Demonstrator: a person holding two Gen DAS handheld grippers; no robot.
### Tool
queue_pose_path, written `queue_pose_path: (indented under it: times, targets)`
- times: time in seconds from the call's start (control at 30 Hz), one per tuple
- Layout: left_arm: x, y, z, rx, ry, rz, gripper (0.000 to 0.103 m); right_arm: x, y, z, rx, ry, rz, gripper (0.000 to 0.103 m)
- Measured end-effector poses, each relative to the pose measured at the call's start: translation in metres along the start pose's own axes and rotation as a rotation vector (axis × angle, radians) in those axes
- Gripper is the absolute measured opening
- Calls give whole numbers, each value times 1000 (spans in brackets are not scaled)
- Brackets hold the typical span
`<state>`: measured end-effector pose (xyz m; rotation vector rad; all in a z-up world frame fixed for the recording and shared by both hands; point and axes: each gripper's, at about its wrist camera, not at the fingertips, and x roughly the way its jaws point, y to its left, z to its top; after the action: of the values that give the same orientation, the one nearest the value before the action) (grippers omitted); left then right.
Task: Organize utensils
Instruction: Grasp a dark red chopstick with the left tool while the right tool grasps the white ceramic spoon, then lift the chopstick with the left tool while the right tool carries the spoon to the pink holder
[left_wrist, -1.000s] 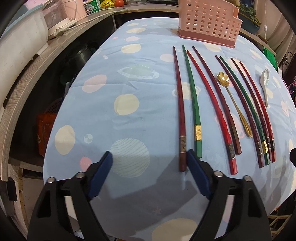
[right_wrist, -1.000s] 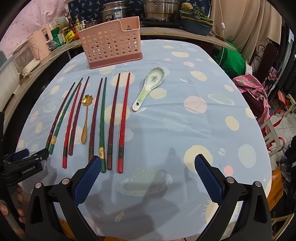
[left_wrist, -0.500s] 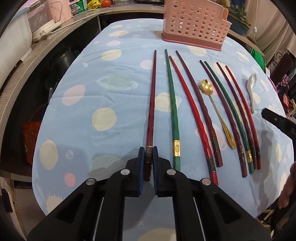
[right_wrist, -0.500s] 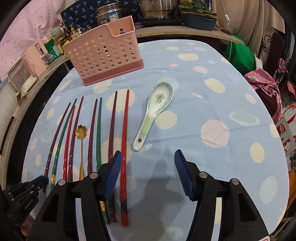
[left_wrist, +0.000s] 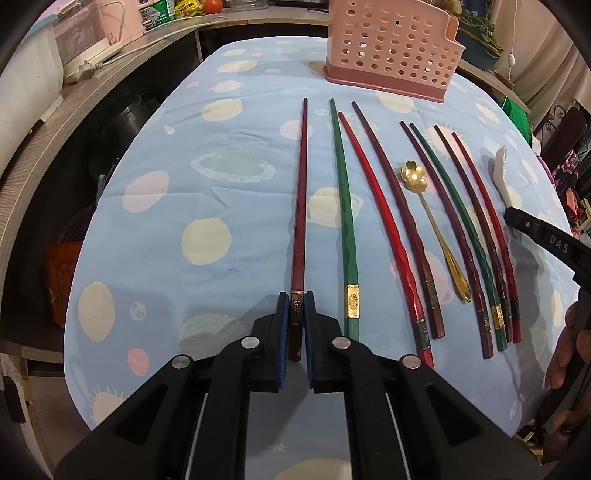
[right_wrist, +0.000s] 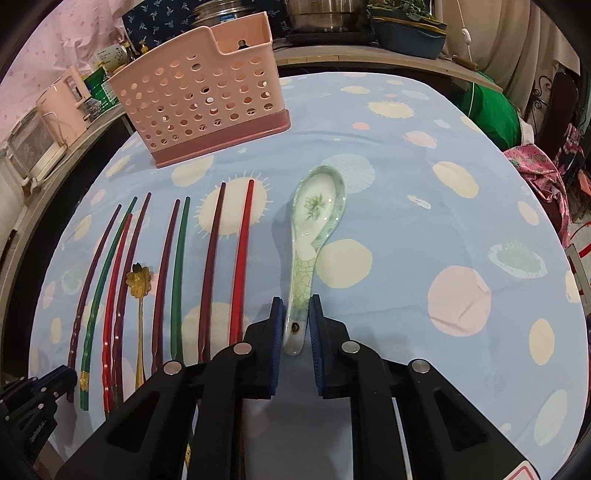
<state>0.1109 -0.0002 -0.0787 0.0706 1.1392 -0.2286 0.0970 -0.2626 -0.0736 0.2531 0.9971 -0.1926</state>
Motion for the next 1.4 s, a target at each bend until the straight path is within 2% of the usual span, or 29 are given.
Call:
queue_pose_path:
  times: [0.17,0.4,0.53,0.77,1.03,1.17,1.4]
  targets:
    - [-7,2,1,-14,-12,-17,7,-23,-4,-5,-6,-27,7,10]
    - [-46,7,15,-43,-105,-29,7,-68,-6,2,-12,-112,26,9]
    - [-72,15,33,-76,-166,-49,7,-91,-7,16,-7,-168,45,7]
    - [-110,19,74,-101,-280,-70,7,-111,-7,42,6,-215,91,6]
    - [-153,15,149,-86,-437,-80,7,-120,-6,98,34,-278,184,6]
    - [-173,10,192,-72,-511,-74,7,-121,-3,138,39,-320,222,6]
    - [-213,-1,256,-78,-650,-122,7,-113,6,209,72,-385,303,6]
